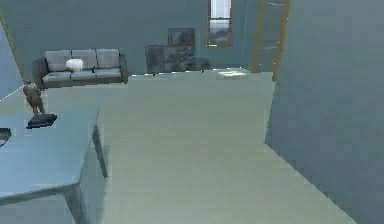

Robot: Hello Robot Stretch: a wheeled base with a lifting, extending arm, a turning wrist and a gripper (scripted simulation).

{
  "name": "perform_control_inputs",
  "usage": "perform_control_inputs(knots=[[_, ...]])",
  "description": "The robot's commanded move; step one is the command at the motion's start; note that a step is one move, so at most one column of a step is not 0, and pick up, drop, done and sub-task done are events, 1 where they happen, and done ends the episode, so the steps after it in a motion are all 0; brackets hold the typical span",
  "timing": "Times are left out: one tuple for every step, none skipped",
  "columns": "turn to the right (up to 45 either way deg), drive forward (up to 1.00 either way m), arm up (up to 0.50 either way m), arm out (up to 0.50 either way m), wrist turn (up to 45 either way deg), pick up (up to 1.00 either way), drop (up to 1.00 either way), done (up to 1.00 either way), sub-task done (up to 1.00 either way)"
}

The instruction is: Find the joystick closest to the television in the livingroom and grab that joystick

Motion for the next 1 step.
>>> perform_control_inputs(knots=[[0.0, 0.50, 0.00, 0.00, 0.0, 0.00, 0.00, 0.00, 0.00]])
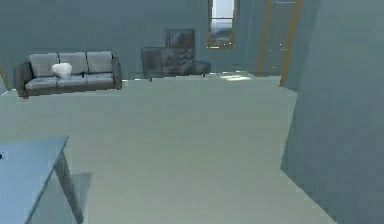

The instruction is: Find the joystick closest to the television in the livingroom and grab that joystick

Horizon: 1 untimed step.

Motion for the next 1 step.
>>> perform_control_inputs(knots=[[-6.0, 0.00, 0.00, 0.00, 0.0, 0.00, 0.00, 0.00, 0.00]])
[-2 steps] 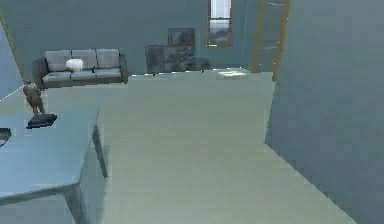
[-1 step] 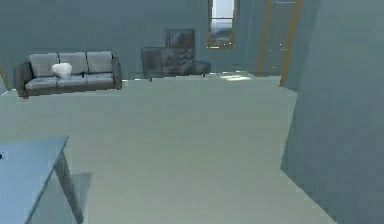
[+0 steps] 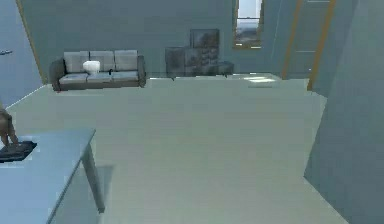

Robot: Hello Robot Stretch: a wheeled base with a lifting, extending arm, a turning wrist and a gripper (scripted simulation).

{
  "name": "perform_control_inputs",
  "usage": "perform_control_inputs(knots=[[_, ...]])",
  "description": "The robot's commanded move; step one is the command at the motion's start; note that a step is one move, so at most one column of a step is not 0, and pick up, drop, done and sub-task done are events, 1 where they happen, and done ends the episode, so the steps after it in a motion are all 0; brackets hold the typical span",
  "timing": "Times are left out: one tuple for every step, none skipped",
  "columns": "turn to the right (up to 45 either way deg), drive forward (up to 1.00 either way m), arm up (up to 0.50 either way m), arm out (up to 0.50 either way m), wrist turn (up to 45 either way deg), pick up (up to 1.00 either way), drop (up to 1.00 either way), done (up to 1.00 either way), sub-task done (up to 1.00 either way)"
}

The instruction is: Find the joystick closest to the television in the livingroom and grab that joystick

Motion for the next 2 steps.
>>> perform_control_inputs(knots=[[0.0, 1.00, 0.00, 0.00, 0.0, 0.00, 0.00, 0.00, 0.00], [0.0, 0.80, 0.00, 0.00, 0.0, 0.00, 0.00, 0.00, 0.00]])
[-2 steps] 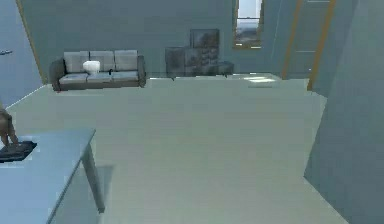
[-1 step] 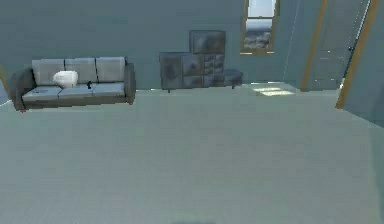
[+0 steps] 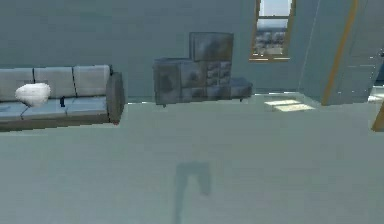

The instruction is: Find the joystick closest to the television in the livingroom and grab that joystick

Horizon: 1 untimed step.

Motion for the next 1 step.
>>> perform_control_inputs(knots=[[-24.0, 0.00, 0.00, 0.00, 0.0, 0.00, 0.00, 0.00, 0.00]])
